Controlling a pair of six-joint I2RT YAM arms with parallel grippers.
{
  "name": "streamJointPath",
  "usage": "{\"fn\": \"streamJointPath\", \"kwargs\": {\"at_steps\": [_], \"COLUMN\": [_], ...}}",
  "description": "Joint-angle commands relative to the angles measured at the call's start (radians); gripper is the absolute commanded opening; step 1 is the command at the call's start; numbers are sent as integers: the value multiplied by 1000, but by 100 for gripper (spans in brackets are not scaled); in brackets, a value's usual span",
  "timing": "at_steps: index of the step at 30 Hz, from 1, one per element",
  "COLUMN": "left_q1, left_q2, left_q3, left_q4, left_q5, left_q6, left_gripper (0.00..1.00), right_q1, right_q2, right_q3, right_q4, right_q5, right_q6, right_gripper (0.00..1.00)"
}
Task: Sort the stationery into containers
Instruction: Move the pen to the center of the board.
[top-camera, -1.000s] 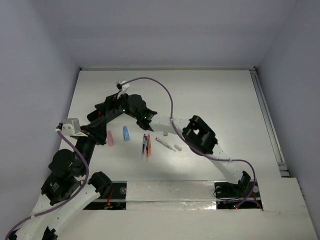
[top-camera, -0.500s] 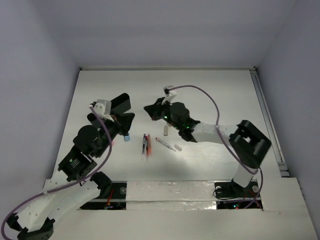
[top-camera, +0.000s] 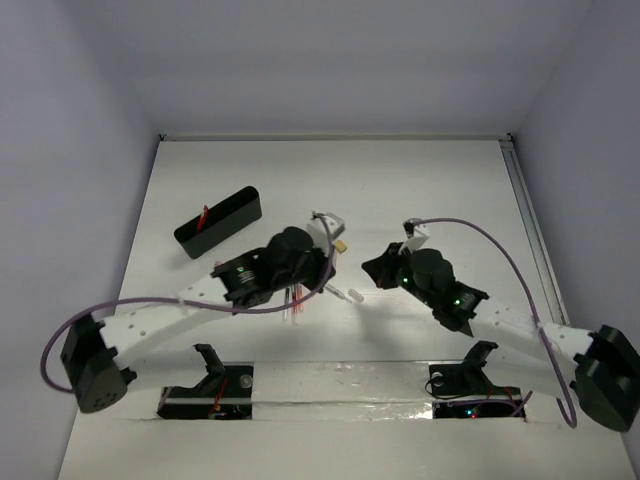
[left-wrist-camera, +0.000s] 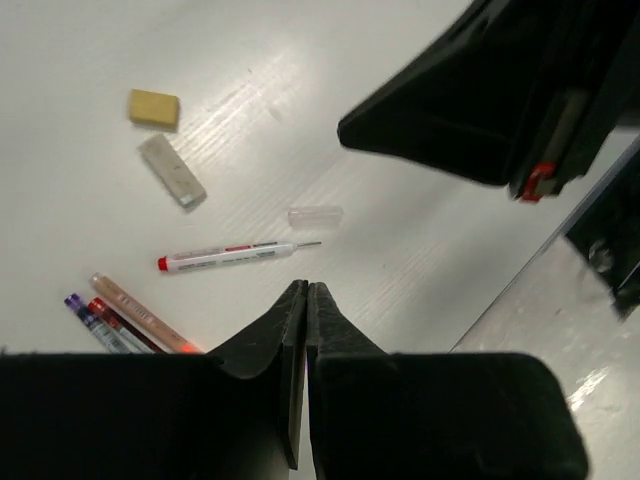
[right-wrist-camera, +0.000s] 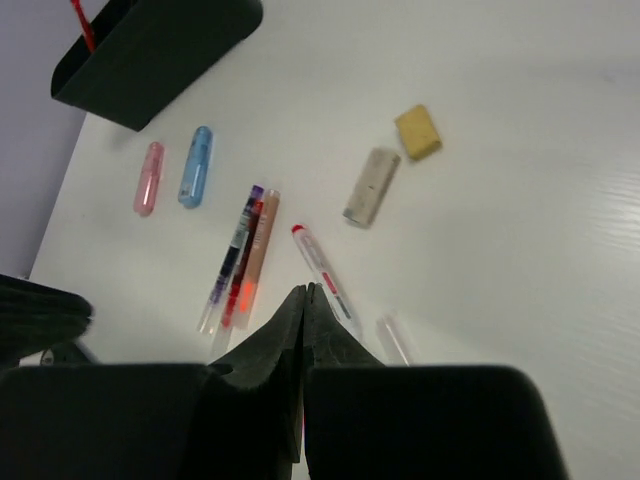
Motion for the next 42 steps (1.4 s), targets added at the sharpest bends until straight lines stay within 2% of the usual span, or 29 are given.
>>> {"fn": "streamJointPath", "kwargs": {"at_steps": [1,2,4,8,9,11,14,16,22,42], "left_q1": [-108,-108,-108,-108,-108,-108,-108,-108,-88,-56], "left_q2": [120,164,202,289,307,372,448,482,559,671], "left_q3": [104,115,142,178,187,211,211,217,221,242], "left_q4": [-94,-96,-86,-72,-88,-103,-109,-111,-115,-120], "left_q5": [-73,-73,-53,-32,-44,-47,-69,-86,-61,-101], "left_q6": [174,237,271,342,356,373,412,414,419,437], "left_gripper": [0,0,4,37,40,41,33,33,41,48], "right_q1": [-23,-32,-43,-43,-43,-43,-43,-43,-43,-43], "right_q2": [-179,-227,-361,-527,-554,-629,-687,-714,-714,-651], "right_q3": [-60,-74,-85,-78,-76,-97,-119,-131,-151,-180], "right_q4": [-133,-146,-222,-362,-405,-425,-447,-460,-470,-364], "right_q5": [87,112,141,193,202,221,218,207,164,49], "right_q6": [34,35,23,-15,-17,-16,-3,0,1,-28], "right_gripper": [0,0,0,0,0,0,0,0,0,0]}}
